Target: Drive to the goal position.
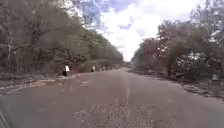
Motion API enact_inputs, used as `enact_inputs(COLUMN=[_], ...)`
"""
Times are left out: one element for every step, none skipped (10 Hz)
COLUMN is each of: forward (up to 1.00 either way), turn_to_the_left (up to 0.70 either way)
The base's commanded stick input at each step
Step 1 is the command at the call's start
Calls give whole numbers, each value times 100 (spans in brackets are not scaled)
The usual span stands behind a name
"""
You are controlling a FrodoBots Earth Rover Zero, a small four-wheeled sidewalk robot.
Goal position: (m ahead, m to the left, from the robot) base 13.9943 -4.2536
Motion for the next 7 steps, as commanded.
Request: enact_inputs(forward=[70, 70, 70, 70, 70, 70, 70], turn_to_the_left=[0, 0, 0, 0, 0, 0, 0])
